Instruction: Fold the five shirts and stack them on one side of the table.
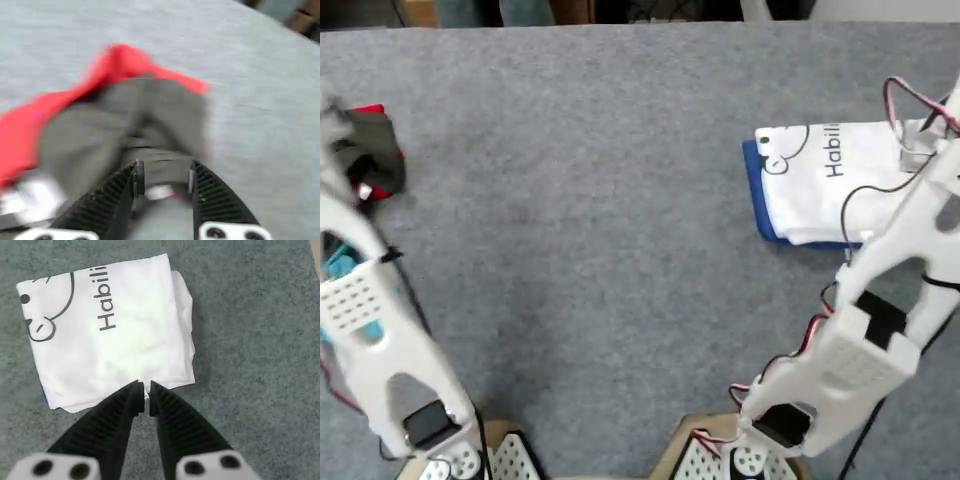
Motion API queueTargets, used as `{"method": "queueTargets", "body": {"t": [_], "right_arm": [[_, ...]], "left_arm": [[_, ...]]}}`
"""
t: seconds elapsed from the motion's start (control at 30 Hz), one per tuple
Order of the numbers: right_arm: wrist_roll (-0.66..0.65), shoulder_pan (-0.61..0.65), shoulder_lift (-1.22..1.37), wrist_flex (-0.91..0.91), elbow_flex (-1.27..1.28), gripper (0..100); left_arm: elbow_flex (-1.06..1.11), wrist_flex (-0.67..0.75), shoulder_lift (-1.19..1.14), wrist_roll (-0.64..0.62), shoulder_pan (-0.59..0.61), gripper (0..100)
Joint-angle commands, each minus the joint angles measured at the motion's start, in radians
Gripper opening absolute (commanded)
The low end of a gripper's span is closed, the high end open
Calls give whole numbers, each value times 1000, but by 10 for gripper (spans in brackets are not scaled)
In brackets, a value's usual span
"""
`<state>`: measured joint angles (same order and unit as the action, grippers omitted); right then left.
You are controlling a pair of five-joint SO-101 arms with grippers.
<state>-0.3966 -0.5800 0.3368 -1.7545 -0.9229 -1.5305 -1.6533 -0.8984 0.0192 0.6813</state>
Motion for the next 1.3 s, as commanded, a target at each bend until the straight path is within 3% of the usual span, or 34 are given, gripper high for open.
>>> {"method": "queueTargets", "body": {"t": [0.0, 0.17, 0.37, 0.5, 0.53, 0.6, 0.9, 1.27], "right_arm": [[12, 52, -93, -8, 71, 22], [12, 115, -147, -6, 182, 22], [12, 193, -162, -6, 229, 22], [12, 209, -162, -6, 225, 22], [12, 207, -162, -6, 225, 22], [12, 201, -162, -6, 228, 22], [60, 207, -162, -8, 228, 22], [69, 207, -162, -8, 232, 22]], "left_arm": [[-62, -11, 17, 98, 139, 175], [-5, 132, -155, 117, 223, 200], [-42, 212, -381, 117, 143, 196], [-142, 157, -408, 117, 125, 56], [-137, 150, -396, 115, 122, 18], [-137, 124, -342, 115, 113, 51], [-137, -101, -18, 115, 33, 29], [-131, -109, 322, 75, -209, 28]]}}
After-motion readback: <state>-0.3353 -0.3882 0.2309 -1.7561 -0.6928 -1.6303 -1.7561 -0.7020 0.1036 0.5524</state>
